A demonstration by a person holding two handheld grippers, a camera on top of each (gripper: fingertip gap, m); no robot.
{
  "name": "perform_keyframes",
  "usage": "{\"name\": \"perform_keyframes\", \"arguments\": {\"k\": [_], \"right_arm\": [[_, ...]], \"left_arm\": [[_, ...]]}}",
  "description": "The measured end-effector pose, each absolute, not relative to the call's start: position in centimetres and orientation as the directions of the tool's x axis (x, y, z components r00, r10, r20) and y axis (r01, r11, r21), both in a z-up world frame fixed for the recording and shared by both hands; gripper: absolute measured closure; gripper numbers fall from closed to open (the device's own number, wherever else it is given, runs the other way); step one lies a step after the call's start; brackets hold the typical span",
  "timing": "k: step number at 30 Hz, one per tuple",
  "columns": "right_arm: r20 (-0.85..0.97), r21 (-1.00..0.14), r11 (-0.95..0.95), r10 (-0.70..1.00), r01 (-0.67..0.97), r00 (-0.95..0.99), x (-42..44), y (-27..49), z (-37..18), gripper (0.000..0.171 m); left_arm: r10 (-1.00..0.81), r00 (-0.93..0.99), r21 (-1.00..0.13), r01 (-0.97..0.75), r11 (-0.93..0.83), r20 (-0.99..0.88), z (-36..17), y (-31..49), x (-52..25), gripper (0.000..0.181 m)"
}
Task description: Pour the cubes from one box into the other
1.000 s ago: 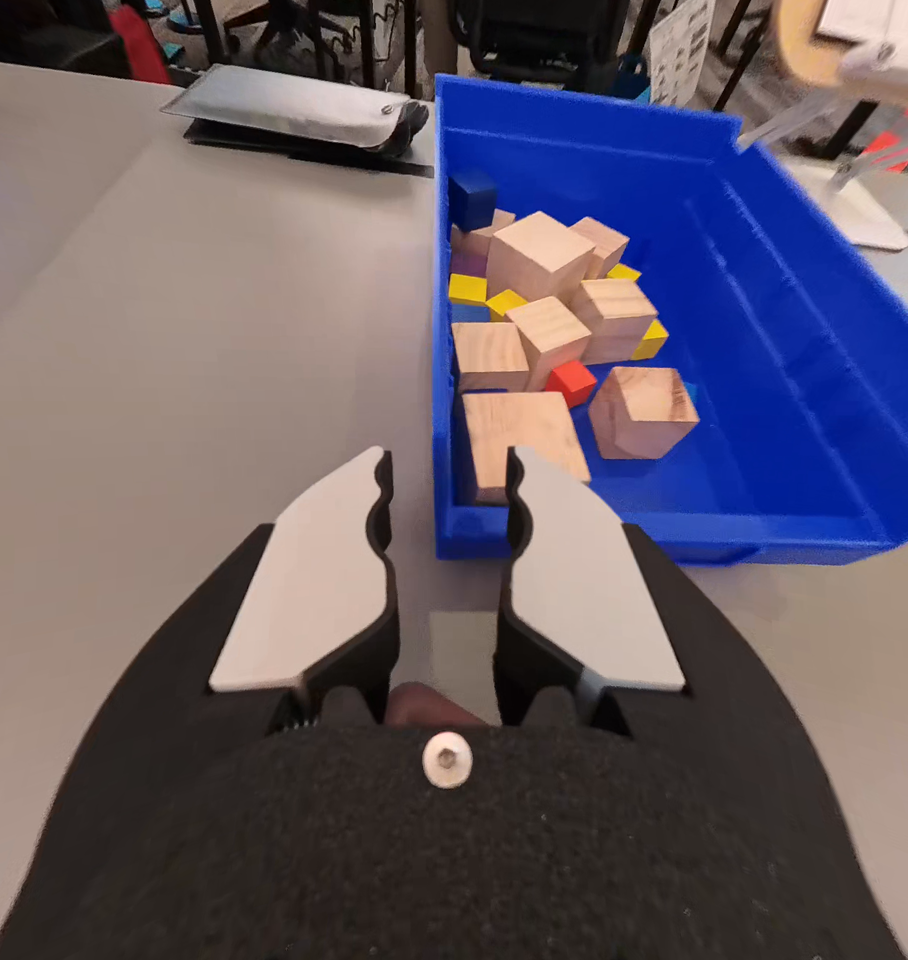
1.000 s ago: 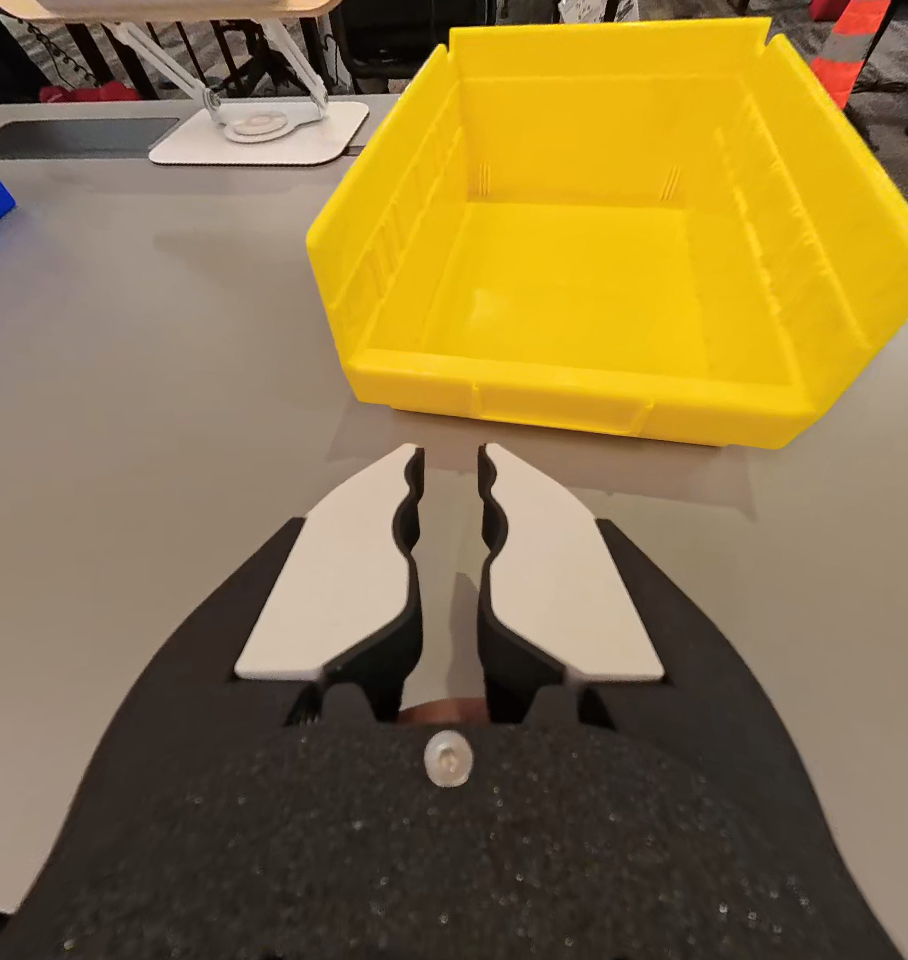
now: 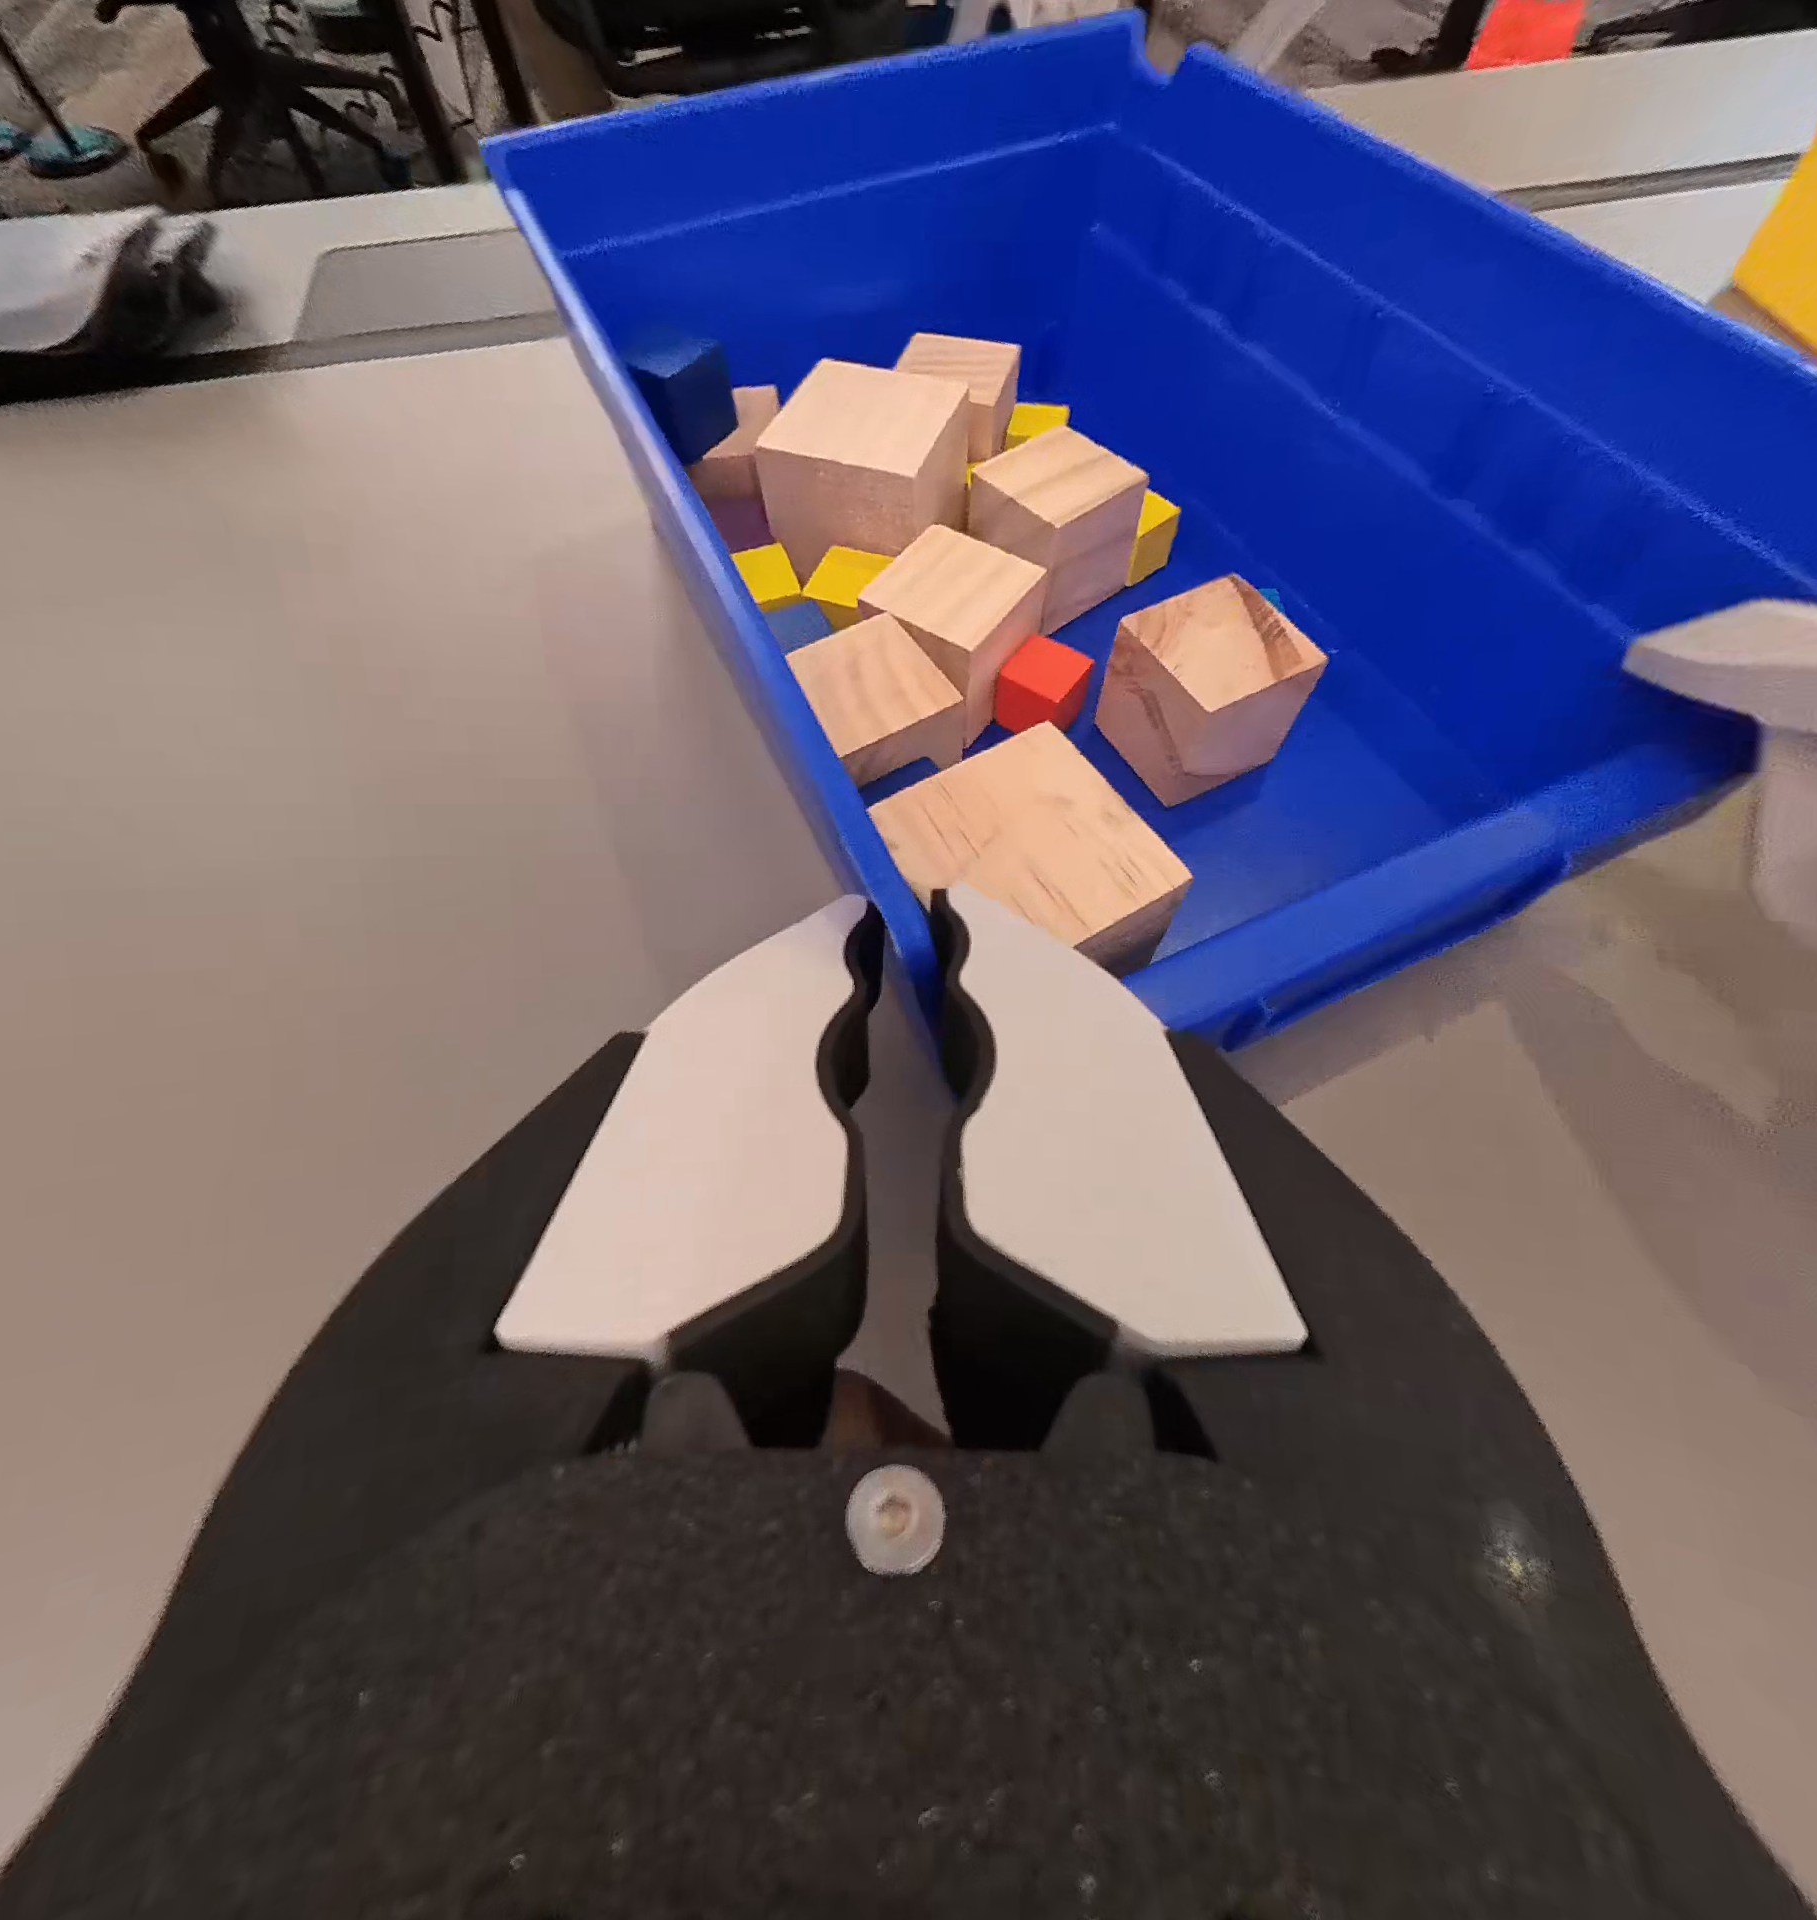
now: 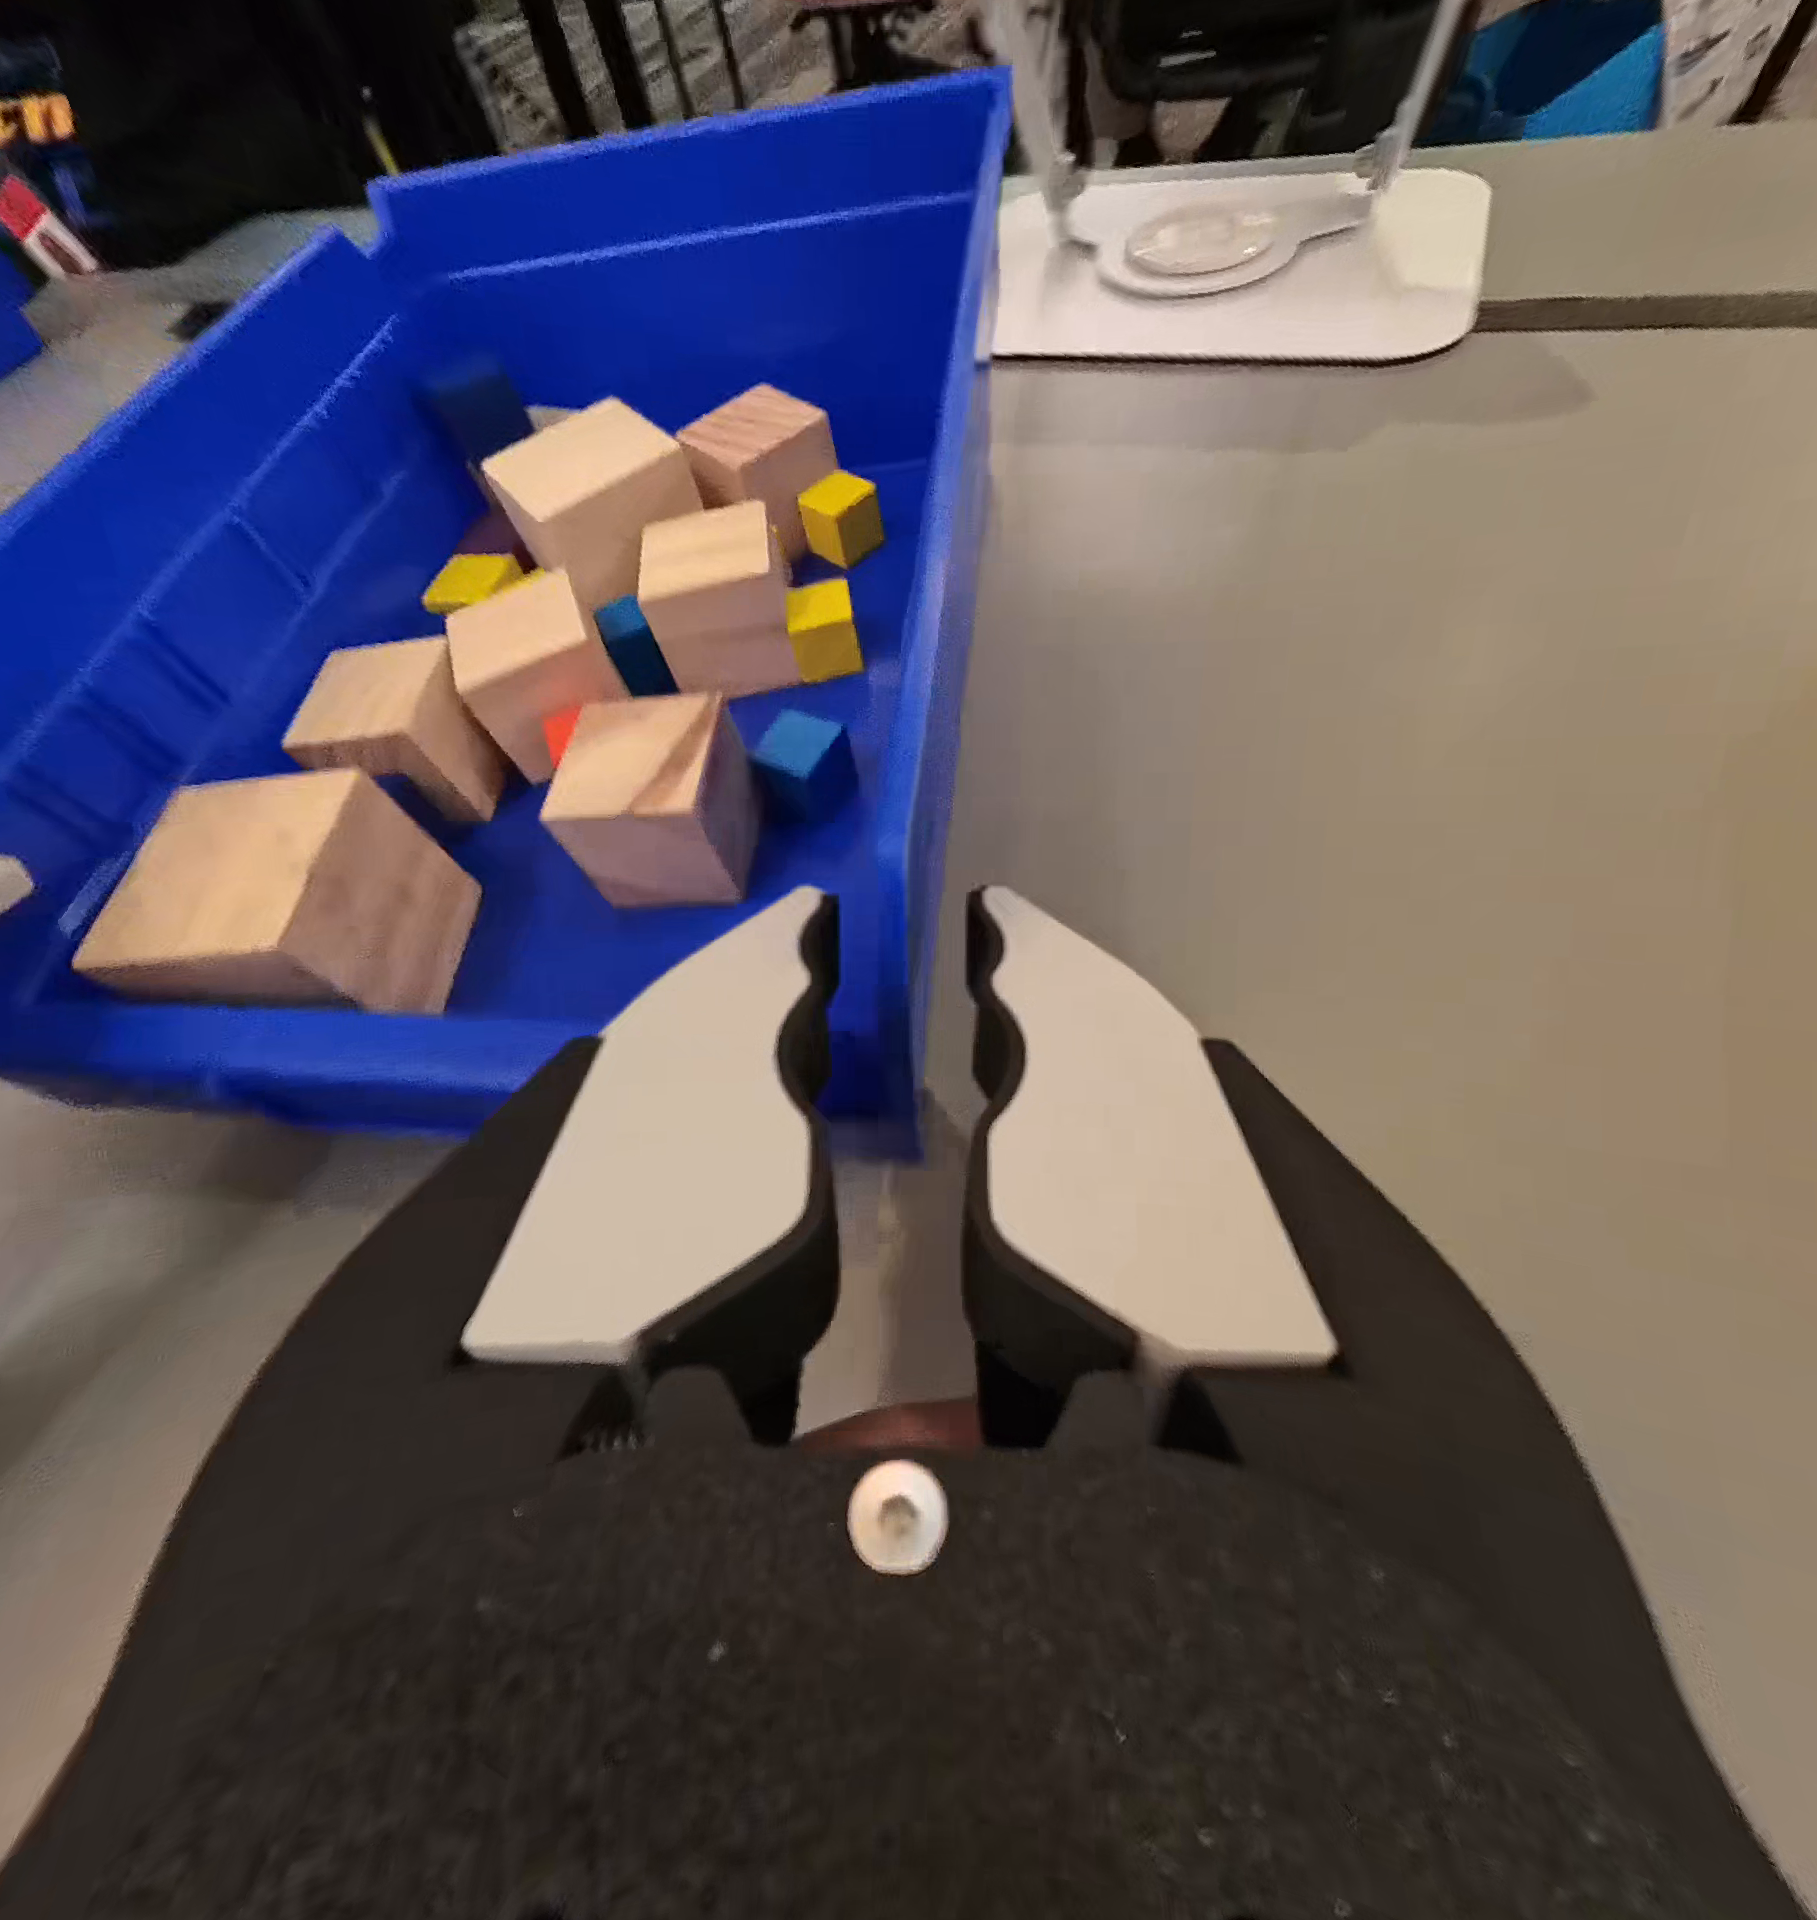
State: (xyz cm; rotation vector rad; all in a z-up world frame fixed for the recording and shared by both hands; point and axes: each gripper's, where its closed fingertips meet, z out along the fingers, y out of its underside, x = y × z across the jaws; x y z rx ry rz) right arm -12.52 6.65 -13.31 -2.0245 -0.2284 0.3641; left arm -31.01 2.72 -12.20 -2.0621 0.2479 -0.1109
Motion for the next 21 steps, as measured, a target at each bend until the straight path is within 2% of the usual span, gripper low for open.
{"name": "perform_keyframes", "arguments": {"k": [1,3,6,9,16,21], "right_arm": [[-0.147,-0.891,-0.453,0.302,0.006,0.942,-11.8,6.9,-13.2,0.161],[-0.055,-0.887,-0.455,0.274,0.079,0.960,-9.9,6.7,-13.2,0.168],[-0.050,-0.876,-0.476,0.237,0.071,0.970,-7.7,6.0,-11.2,0.169],[-0.062,-0.894,-0.447,0.201,0.035,0.978,-4.9,5.3,-6.7,0.169],[0.041,-0.935,-0.348,0.075,0.064,0.996,4.2,3.1,2.3,0.169],[0.134,-0.914,-0.388,-0.007,0.121,0.991,11.7,1.9,7.5,0.169]], "left_arm": [[-0.239,0.971,-0.872,-0.130,-0.472,-0.015,-12.2,2.7,-30.3,0.173],[-0.274,0.962,-0.864,-0.134,-0.486,0.004,-12.0,2.7,-28.5,0.173],[-0.287,0.954,-0.869,-0.213,-0.447,-0.085,-9.5,2.9,-26.4,0.174],[-0.301,0.953,-0.889,-0.169,-0.426,-0.038,-6.2,3.2,-23.7,0.175],[-0.407,0.913,-0.932,-0.152,-0.329,-0.005,0.6,2.9,-14.8,0.175],[-0.465,0.879,-0.937,-0.067,-0.344,0.108,3.6,2.6,-6.9,0.175]]}}
